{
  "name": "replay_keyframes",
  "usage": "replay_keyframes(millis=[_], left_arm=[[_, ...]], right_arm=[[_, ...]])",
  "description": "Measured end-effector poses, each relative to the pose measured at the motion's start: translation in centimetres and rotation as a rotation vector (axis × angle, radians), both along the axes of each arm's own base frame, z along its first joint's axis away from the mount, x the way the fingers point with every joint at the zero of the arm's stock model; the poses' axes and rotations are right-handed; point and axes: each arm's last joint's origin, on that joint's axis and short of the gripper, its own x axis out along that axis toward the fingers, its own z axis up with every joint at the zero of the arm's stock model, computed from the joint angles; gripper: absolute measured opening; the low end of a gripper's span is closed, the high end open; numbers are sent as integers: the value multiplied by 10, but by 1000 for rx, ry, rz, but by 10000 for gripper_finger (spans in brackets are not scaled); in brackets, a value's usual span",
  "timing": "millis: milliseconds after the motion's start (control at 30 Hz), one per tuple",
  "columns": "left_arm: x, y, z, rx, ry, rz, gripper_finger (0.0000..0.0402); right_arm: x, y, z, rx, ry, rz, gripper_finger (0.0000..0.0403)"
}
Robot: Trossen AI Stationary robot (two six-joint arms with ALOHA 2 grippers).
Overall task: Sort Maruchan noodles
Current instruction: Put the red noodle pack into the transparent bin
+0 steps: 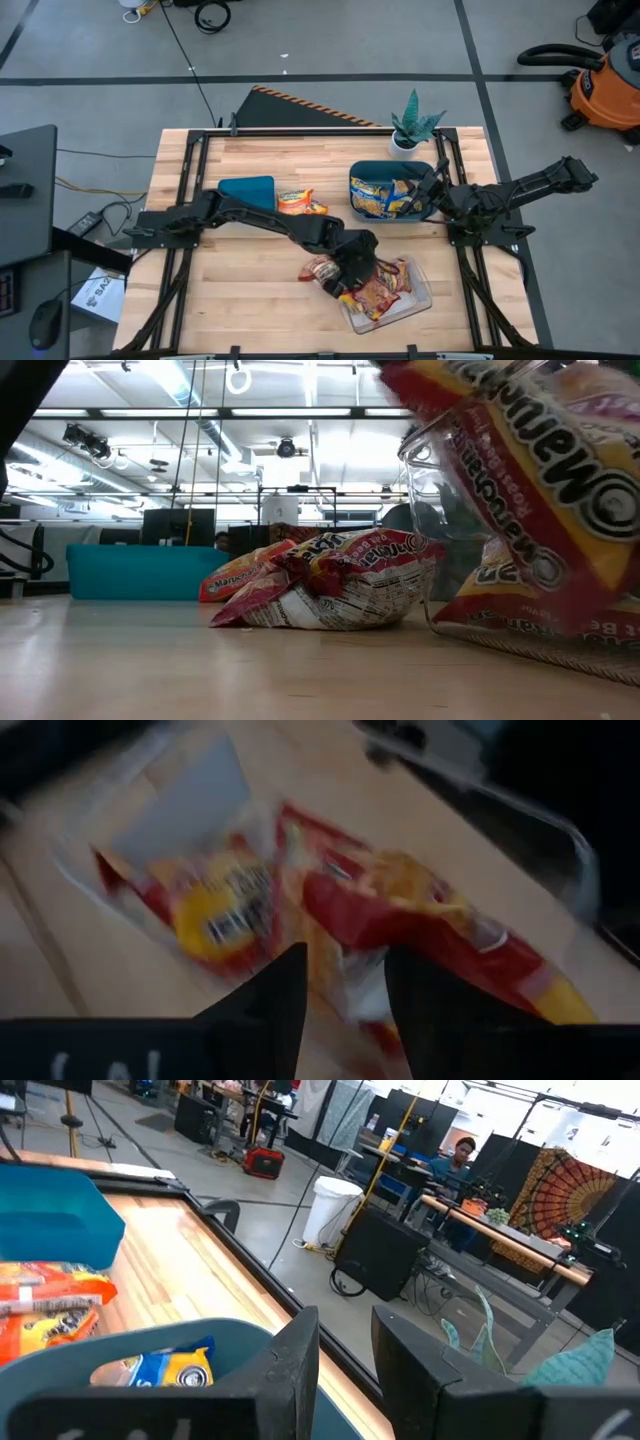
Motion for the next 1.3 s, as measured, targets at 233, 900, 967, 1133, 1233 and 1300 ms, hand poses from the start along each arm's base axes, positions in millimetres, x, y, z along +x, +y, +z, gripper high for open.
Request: replay_keyframes(millis=[233,900,967,1133,1233,1300], left_arm=[[6,5,-15,53,7,12,142],[-8,-12,-7,32,96,-78,141],[-3,-16,-8,59,28,-65,141],[-2,-7,-10,72,49,-47,141],[-6,2,4,68,60,-22,141],[-8,8,18,49,18,-12,141]], right_arm=[[1,0,-1,-5,14,2,101],[2,-3,-1,9,-5,1,101],[2,-4,0,11,-7,8,101],[3,-3,-1,11,-1,18,101],[3,-3,-2,9,10,18,101],[3,-3,-2,9,10,18,101]])
